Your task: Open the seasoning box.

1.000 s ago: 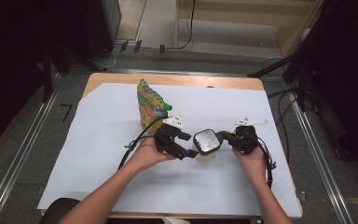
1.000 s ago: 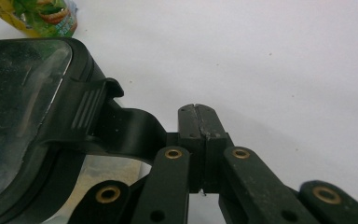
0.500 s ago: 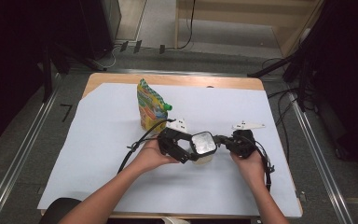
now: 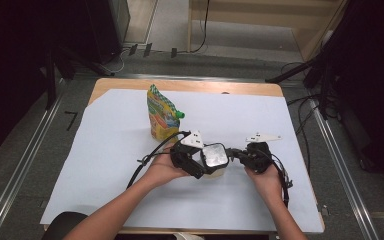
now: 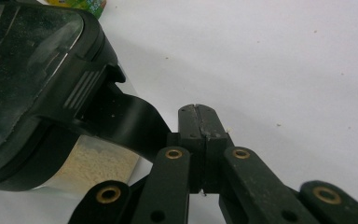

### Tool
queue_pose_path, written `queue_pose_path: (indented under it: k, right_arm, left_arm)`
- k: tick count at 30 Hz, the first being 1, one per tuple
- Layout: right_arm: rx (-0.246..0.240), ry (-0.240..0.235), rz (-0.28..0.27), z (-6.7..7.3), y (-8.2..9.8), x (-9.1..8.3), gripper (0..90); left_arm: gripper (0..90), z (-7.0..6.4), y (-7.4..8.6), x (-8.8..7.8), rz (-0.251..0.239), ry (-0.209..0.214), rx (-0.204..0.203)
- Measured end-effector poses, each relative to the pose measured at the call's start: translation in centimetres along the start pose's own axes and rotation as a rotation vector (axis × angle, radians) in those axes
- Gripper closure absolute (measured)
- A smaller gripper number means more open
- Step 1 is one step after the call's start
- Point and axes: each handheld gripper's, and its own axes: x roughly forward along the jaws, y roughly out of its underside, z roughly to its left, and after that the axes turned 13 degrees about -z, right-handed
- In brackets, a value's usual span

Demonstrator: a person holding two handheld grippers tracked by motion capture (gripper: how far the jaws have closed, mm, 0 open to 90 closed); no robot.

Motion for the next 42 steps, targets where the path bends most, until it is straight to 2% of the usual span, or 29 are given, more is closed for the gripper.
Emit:
queue_pose_path:
  k: [6, 9, 14, 19, 24, 42]
  right_arm:
    - [0.001, -0.005, -0.001, 0.0, 0.0, 0.0, 90.0]
    - [-0.002, -0.002, -0.001, 0.1, 0.1, 0.0, 90.0]
    - [-0.021, 0.002, 0.004, 0.2, -0.1, -0.1, 90.0]
    - [-0.021, 0.001, 0.007, 0.2, -0.1, -0.1, 90.0]
    - [-0.024, 0.001, -0.005, 0.4, -0.2, -0.2, 90.0]
    - [-0.012, 0.003, 0.003, 0.6, -0.3, -0.7, 90.0]
  left_arm:
    - [15.6, -0.1, -0.2, -0.1, 0.000, -0.005, 0.014]
    - [15.7, -0.1, -0.3, -0.2, -0.013, -0.004, 0.006]
    - [15.5, 0.0, -0.4, -0.2, -0.005, 0.002, 0.006]
    - [15.7, -0.2, -0.8, -0.5, -0.032, 0.003, 0.009]
    - [15.8, -0.2, -1.0, -0.5, -0.024, 0.003, 0.002]
    - [15.4, -0.4, -1.9, -0.4, -0.010, -0.005, -0.006]
